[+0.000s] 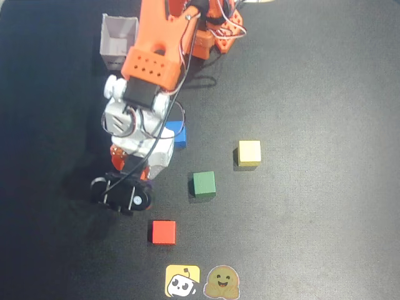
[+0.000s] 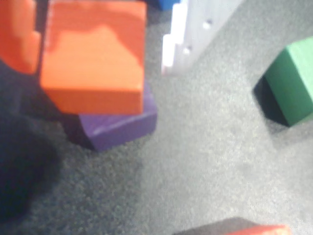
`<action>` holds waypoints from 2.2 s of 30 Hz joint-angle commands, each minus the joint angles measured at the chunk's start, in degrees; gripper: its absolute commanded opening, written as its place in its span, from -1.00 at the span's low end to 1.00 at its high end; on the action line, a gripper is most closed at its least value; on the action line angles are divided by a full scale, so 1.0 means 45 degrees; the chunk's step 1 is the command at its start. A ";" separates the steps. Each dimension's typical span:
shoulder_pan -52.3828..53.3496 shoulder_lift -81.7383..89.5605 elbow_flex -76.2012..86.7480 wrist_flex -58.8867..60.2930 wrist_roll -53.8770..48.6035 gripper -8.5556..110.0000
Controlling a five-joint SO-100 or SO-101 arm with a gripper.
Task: Put the orange cube on top of the purple cube.
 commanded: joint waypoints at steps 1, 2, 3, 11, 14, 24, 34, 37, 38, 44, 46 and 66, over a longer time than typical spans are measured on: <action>-0.0117 0.1230 0.0098 -0.0098 0.0039 -0.52; -0.0156 0.1504 0.0215 -0.0098 0.0020 -0.52; -0.0156 0.1777 0.0371 -0.0098 0.0000 -0.52; -0.0703 0.5840 0.3926 -0.1230 -0.0625 -0.86; -0.1230 0.8105 0.5879 -0.1504 -0.0625 -0.86; -0.2852 1.3281 0.9824 -0.1504 -0.1270 -0.86; -0.4297 1.8145 1.2676 -0.0410 -0.1113 -0.85; -0.4375 1.8145 1.2676 0.0332 -0.0098 -0.85; -0.4375 1.8145 1.2676 0.0488 -0.0098 -0.85; -0.4355 1.8145 1.2676 0.1895 -0.0078 -0.85; -0.4355 1.8145 1.2676 0.2539 -0.0078 -0.85; -0.4336 1.8145 1.2676 0.2559 -0.1133 -0.85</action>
